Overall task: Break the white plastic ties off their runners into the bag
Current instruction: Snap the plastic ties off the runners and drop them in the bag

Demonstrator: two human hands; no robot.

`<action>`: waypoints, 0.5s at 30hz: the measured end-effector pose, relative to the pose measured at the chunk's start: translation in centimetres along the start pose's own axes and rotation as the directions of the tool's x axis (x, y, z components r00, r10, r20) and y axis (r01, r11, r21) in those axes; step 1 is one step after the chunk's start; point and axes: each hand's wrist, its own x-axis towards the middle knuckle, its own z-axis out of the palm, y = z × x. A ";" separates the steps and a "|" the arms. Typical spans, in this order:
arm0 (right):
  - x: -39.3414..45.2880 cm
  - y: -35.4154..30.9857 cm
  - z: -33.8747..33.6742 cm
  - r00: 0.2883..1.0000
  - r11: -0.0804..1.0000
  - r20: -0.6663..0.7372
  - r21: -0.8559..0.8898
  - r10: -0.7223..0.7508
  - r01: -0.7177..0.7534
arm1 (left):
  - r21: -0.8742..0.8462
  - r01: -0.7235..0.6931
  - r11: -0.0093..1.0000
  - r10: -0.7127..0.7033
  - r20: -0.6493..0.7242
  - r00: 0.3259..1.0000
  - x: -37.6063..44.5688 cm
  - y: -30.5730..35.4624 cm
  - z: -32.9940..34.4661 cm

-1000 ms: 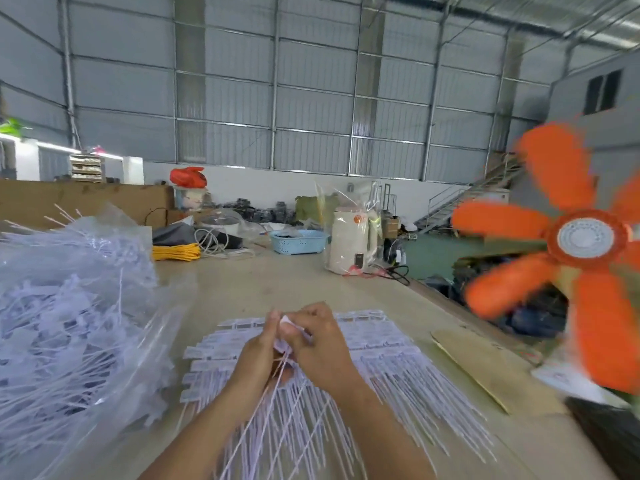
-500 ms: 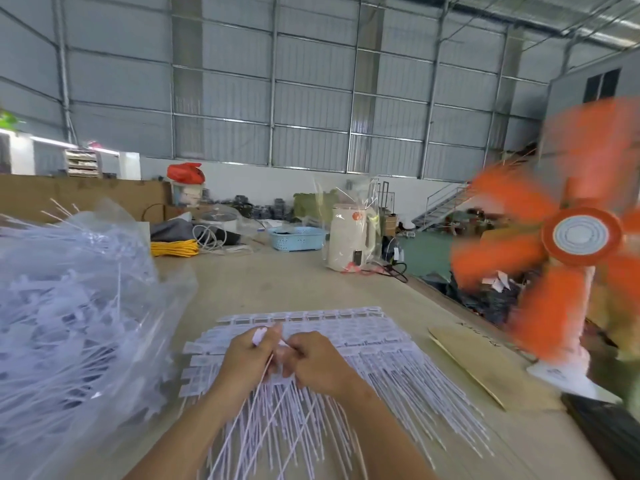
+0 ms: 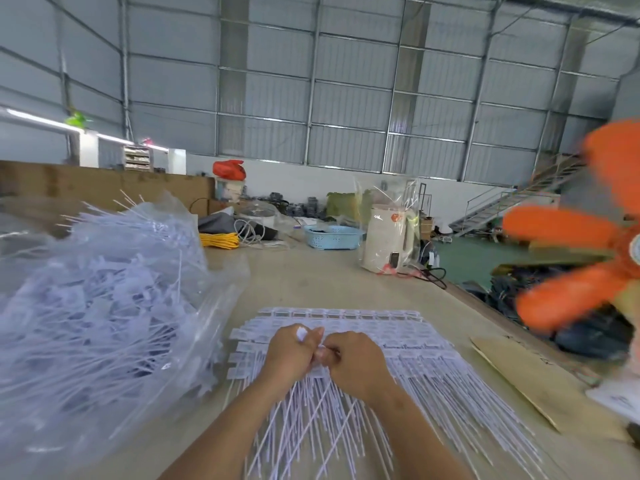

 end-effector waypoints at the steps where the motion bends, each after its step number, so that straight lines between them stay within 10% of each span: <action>1: 0.0 0.0 0.0 1.000 0.999 -0.015 -0.042 -0.010 0.010 | 0.040 -0.015 0.999 0.015 -0.008 1.000 0.0 0.0 0.1; 9: -0.6 -1.3 -2.0 0.989 0.950 -0.032 -0.284 -0.145 0.130 | 0.246 -0.024 0.969 0.032 -0.029 0.999 0.2 0.1 0.1; 12: -0.5 -2.4 -3.3 0.906 0.964 -0.345 0.007 -0.247 0.266 | 0.398 0.050 0.916 0.011 -0.148 0.989 1.1 -0.9 -2.1; 15: 0.1 -3.0 -3.7 0.924 0.853 -0.373 0.453 -0.083 0.259 | 0.067 0.080 0.995 -0.065 -0.200 0.978 1.4 -0.6 -2.6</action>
